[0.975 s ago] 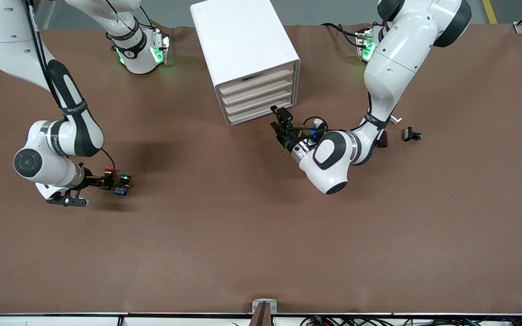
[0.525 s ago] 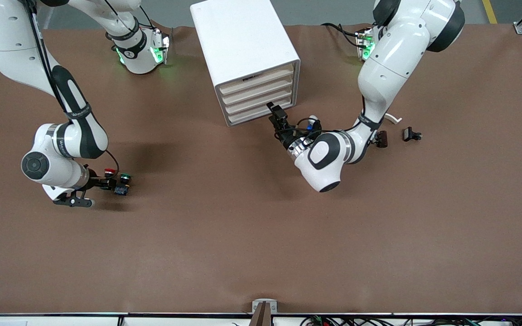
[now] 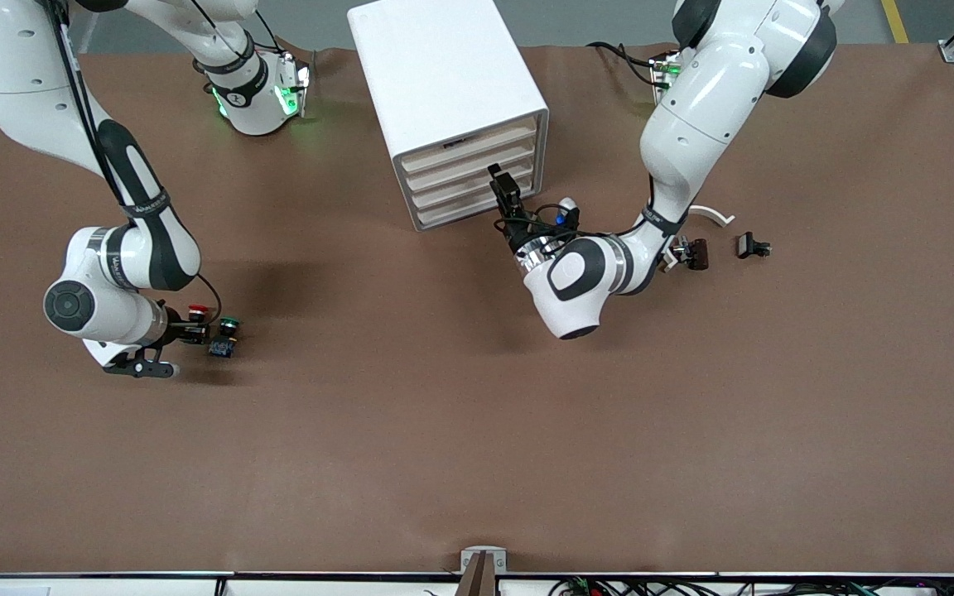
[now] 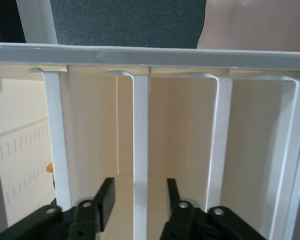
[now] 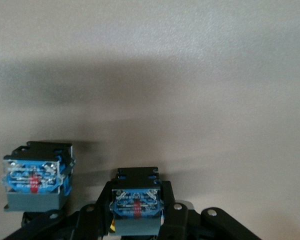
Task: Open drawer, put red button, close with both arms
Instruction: 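Grip the drawer front with the left gripper while the right gripper grasps the red button, then pull the drawer open with the left gripper while the right gripper carries the button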
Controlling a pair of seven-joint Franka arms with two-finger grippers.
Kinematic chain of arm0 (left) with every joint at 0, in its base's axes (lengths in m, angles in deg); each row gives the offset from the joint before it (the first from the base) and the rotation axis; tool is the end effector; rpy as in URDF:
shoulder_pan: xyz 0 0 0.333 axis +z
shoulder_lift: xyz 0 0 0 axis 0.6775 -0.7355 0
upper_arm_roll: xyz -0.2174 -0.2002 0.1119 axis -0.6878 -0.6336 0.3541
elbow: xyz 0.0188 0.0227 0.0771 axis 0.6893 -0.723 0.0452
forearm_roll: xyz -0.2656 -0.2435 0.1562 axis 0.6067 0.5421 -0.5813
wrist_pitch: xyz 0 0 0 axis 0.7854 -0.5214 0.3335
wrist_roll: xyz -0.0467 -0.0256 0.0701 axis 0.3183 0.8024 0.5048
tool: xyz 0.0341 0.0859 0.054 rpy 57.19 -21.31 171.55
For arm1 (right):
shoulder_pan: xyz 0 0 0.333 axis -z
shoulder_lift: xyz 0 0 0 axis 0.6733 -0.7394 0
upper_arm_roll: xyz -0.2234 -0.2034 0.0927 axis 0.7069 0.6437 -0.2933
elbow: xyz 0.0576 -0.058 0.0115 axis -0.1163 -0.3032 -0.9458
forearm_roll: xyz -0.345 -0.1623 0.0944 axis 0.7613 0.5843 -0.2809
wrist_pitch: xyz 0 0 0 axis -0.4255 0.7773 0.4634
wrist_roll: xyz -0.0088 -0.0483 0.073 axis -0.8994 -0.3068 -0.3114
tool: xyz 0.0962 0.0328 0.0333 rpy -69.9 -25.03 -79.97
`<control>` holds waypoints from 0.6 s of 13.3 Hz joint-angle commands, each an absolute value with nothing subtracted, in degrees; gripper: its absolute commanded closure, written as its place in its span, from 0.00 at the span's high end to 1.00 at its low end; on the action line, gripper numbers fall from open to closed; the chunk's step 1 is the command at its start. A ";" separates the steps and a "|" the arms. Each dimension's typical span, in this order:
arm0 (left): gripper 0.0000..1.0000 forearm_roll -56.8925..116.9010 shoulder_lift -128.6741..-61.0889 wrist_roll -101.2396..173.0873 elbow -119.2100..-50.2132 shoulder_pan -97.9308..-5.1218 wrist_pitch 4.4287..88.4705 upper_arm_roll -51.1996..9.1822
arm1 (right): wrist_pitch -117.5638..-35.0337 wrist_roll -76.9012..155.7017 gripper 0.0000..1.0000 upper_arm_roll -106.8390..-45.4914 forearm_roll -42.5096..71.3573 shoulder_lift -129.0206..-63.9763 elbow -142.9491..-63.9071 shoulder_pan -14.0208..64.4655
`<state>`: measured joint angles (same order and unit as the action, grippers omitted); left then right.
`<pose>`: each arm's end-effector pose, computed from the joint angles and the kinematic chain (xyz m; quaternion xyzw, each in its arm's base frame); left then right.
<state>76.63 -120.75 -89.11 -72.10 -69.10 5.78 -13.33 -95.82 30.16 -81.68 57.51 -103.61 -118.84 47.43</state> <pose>0.4358 -0.4376 0.1628 -0.3951 -0.6171 0.5569 0.3910 0.5866 -0.0532 0.1758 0.9949 -0.0394 -0.0869 0.0336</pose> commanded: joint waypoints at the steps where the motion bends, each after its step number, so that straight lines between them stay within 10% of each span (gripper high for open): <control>1: 0.38 77.88 -121.29 -89.81 -71.04 -69.63 4.70 -13.14 | -94.10 30.15 0.21 -81.79 56.54 -102.74 -118.49 47.24; 8: 0.04 77.79 -121.38 -88.76 -70.96 -71.91 4.87 -13.05 | -68.39 24.03 0.21 -82.05 53.04 -95.45 -110.16 42.68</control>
